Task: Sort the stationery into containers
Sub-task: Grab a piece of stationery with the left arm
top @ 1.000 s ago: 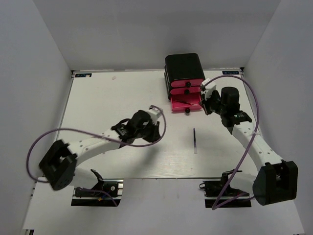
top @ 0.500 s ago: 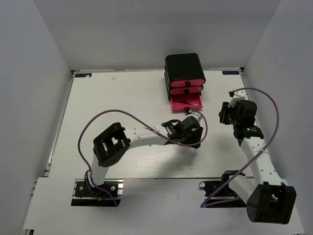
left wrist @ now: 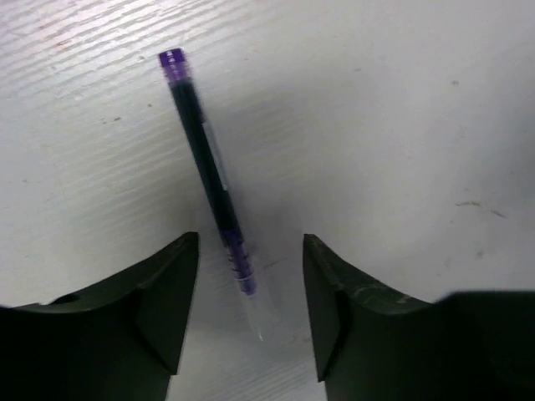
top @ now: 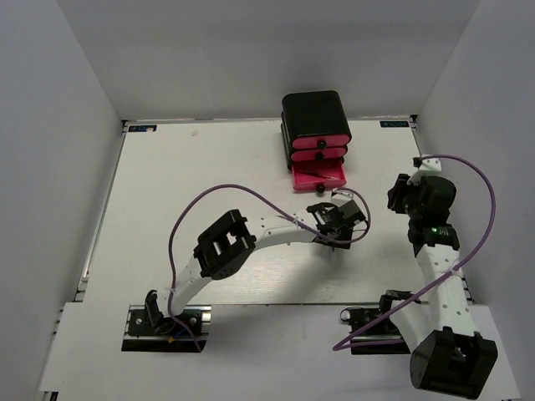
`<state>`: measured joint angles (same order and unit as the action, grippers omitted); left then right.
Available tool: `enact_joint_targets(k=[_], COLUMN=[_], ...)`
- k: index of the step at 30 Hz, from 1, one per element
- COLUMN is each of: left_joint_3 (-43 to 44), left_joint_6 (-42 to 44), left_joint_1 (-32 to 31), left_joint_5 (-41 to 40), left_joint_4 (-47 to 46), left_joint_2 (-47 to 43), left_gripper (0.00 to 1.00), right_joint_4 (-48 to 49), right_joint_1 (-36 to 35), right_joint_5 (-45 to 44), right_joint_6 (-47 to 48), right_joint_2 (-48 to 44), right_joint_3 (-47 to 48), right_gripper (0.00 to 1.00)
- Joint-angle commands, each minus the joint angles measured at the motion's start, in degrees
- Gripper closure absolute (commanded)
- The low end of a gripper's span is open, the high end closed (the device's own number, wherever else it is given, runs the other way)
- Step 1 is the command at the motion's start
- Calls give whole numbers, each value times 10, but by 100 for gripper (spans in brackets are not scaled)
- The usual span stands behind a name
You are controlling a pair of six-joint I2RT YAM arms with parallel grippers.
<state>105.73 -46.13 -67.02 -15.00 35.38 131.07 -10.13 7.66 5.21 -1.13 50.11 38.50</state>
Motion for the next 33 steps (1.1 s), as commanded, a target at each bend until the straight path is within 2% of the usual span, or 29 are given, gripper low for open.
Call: enact_joint_targets(k=[1,9,10,15,19,20,23,24,25,26,33], left_joint_3=[28,49,57,64,-4,-44,-125,-146,-165,-191,-244], left_joint_6=[-5,11,17,27,38,38,75,119,138,154,363], left_joint_1=[0,0,0,0,7,14,19,19,25,32,60], left_joint_5=[-28,-44,-44,-56,-63,-57,-62,-53,-53,-48,-41], left_joint_4=[55,96,101,130,126,110,55,33,15,-12,-99], left_joint_2=[8,49,57,70,39,26,-35,-53,-71,-104,-208], left_gripper=[39,54,59,75,81,83,85,86,92,92,99], right_joint_4=[21,23,22,24,27,25,26,27,27,27,31], right_joint_1=[10,25,28,33,36,35,36,37,37,38,40], right_joint_5=[18,37,38,45,52,51,54,57,59,61,76], right_joint_6=[-12,-18,-19,-20,-21,-20,-23,-21,-20,-21,-18], right_joint_2=[-14,-26,-27,-31,-34,-32,-34,-36,-36,-38,-44], right_joint_3=[-2,-5,-7,-9,-9,-9,-11,-11,-13,-12,-18], right_gripper=[62,62,62,62,62,62,62,61,61,61,60])
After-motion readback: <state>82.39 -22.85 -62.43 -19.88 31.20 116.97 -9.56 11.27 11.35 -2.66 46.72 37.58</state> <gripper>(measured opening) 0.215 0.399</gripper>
